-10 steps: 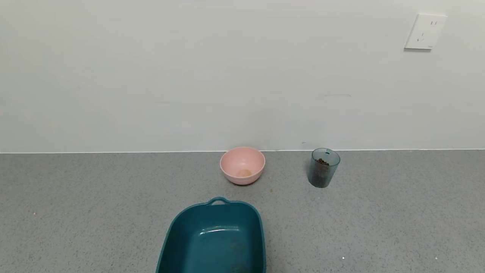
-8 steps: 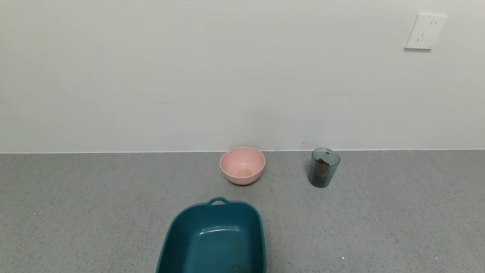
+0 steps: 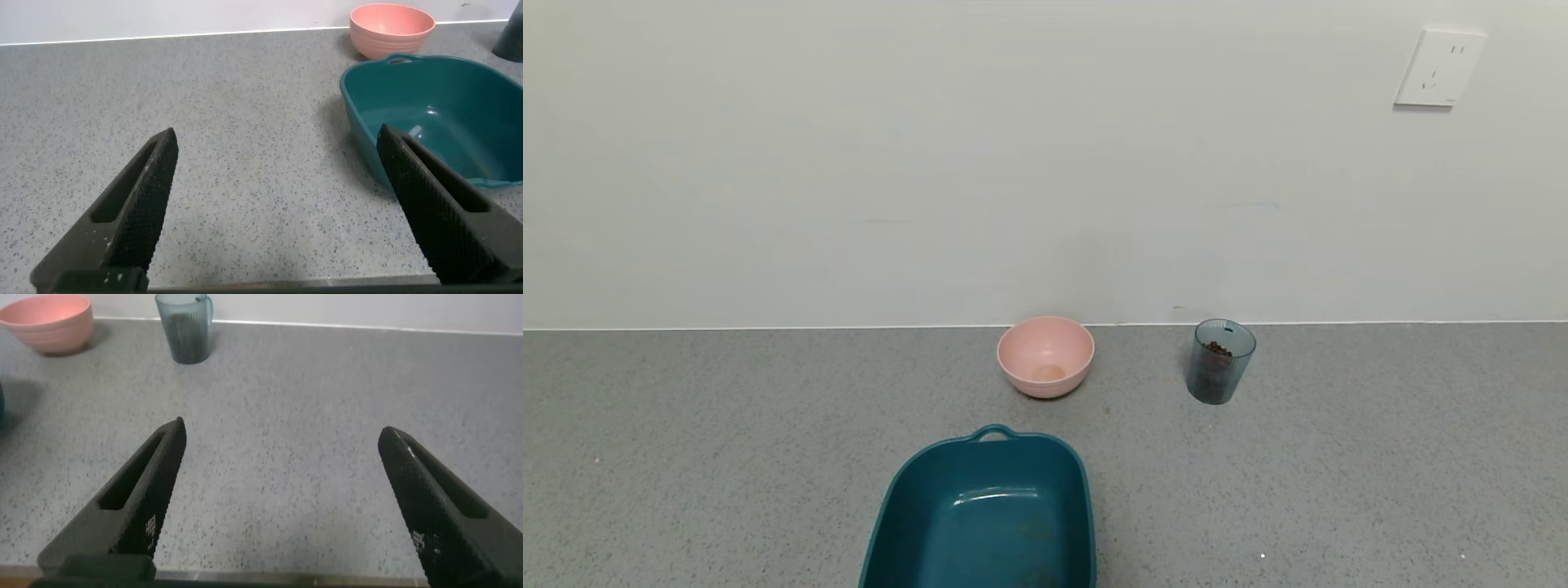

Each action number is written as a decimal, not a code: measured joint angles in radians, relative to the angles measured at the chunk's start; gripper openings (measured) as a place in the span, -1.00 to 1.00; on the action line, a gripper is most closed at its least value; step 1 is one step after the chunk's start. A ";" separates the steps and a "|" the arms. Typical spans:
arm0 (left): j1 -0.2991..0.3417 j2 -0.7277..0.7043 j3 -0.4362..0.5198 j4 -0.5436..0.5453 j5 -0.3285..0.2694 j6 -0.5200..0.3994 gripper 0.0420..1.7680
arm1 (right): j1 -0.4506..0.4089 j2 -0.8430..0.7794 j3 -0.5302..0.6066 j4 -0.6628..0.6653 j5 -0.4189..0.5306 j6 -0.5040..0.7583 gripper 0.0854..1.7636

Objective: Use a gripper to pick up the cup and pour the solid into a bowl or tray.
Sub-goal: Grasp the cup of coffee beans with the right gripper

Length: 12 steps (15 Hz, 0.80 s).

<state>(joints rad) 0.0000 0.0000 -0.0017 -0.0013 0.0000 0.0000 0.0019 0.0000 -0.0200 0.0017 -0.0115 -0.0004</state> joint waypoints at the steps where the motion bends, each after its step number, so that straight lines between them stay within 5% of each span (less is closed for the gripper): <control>1: 0.000 0.000 0.000 0.000 0.000 0.000 0.98 | -0.001 0.007 -0.022 0.007 -0.003 -0.008 0.94; 6: 0.000 0.000 0.000 0.000 0.000 0.000 0.98 | -0.001 0.206 -0.212 0.016 -0.005 -0.036 0.94; 12: 0.000 0.000 0.000 0.000 0.000 0.000 0.98 | 0.029 0.697 -0.483 -0.124 0.005 -0.049 0.94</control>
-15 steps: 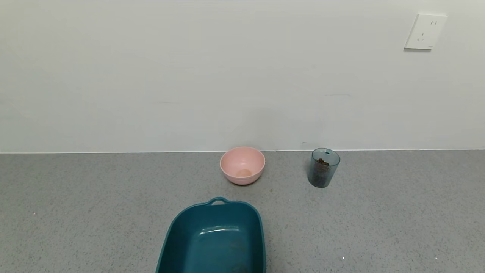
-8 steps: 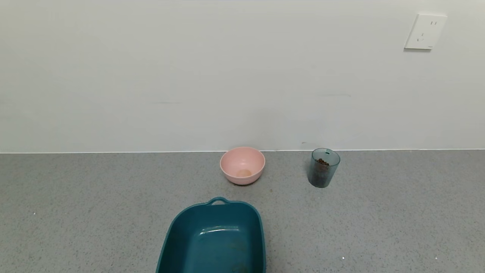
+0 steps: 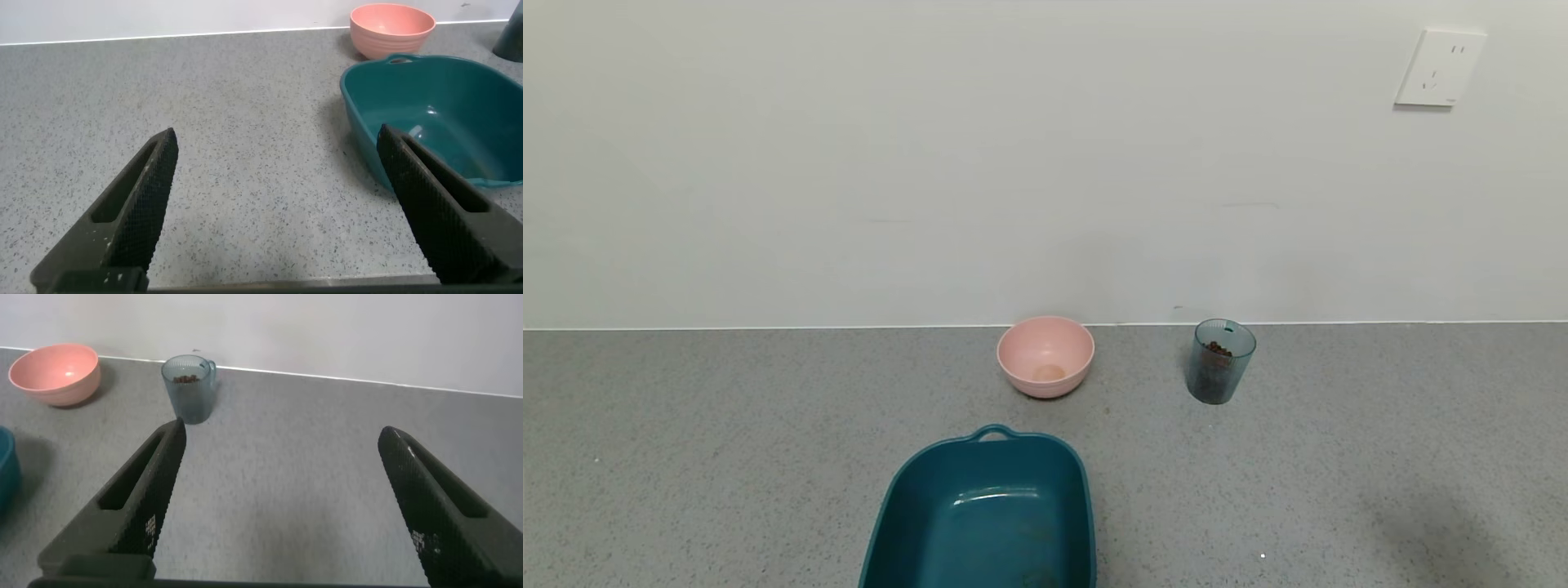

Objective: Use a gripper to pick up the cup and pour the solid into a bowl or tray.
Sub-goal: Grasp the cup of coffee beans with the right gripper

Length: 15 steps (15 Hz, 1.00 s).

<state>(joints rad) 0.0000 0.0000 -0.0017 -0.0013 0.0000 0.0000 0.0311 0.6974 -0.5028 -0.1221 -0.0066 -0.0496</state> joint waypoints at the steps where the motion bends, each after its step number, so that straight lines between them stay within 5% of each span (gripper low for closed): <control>1: 0.000 0.000 0.000 0.000 0.000 0.000 0.98 | 0.020 0.084 -0.026 -0.036 0.001 0.000 0.94; 8: 0.000 0.000 0.000 0.000 0.000 0.000 0.98 | 0.207 0.613 -0.068 -0.327 0.004 0.023 0.94; 15: 0.000 0.000 0.000 0.000 0.000 0.000 0.98 | 0.295 1.088 -0.004 -0.804 -0.047 0.068 0.94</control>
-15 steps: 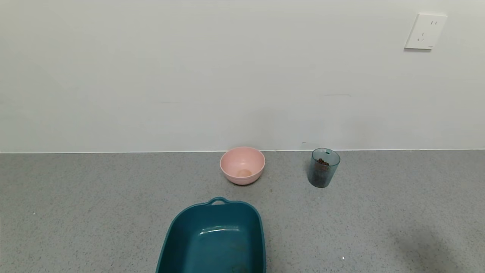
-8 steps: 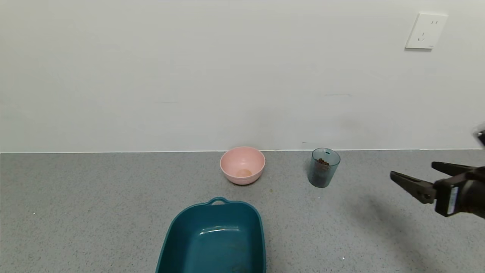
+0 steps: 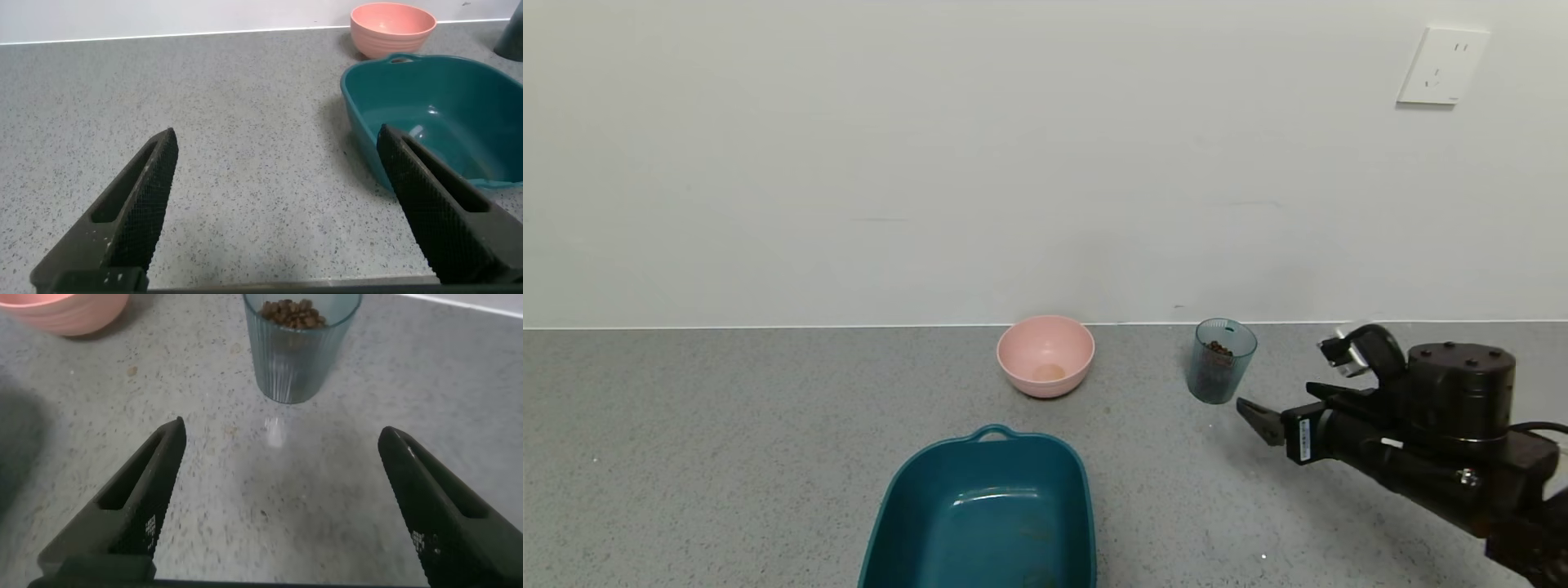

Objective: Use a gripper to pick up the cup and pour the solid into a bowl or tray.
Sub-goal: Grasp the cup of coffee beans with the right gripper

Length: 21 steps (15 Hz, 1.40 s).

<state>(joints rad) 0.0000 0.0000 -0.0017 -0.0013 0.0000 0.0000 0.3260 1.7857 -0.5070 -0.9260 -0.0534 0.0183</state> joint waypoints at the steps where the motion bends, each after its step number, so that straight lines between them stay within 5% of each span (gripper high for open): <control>1: 0.000 0.000 0.000 0.000 0.000 0.000 0.98 | 0.005 0.064 0.004 -0.074 -0.008 0.008 0.94; 10: 0.000 0.000 0.000 0.000 0.000 0.000 0.98 | 0.019 0.478 -0.100 -0.467 -0.133 0.020 0.94; 21: 0.000 0.000 0.000 0.000 0.000 0.000 0.98 | 0.041 0.604 -0.268 -0.523 -0.222 0.016 0.94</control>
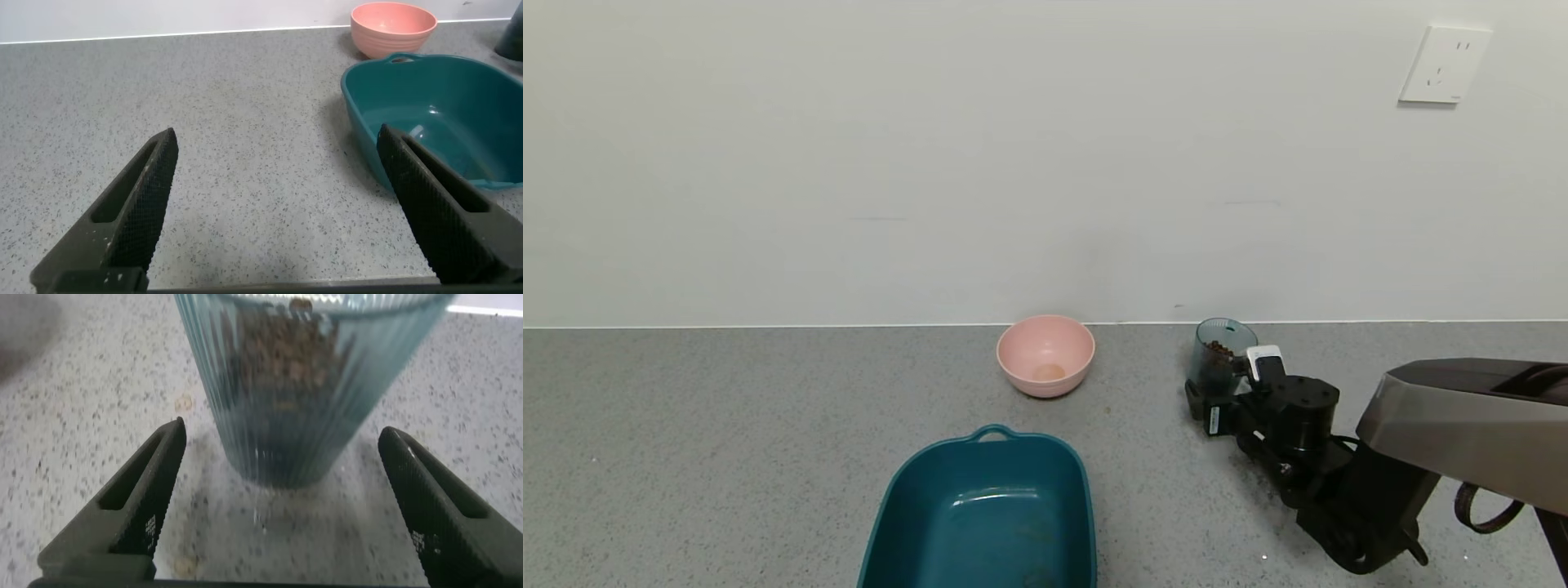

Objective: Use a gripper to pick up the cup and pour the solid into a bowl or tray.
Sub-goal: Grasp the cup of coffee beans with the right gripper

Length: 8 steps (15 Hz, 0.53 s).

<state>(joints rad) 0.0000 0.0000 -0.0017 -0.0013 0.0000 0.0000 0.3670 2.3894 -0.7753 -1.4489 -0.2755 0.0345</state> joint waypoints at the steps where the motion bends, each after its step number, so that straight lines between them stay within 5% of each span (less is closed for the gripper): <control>1: 0.000 0.000 0.000 0.000 0.000 0.000 0.98 | 0.000 0.009 -0.020 0.000 -0.012 -0.001 0.94; 8: 0.000 0.000 0.000 0.000 0.000 0.000 0.98 | -0.007 0.064 -0.116 -0.003 -0.023 -0.002 0.94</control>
<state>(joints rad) 0.0000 0.0000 -0.0017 -0.0013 0.0000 0.0000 0.3602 2.4534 -0.8915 -1.4519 -0.2987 0.0321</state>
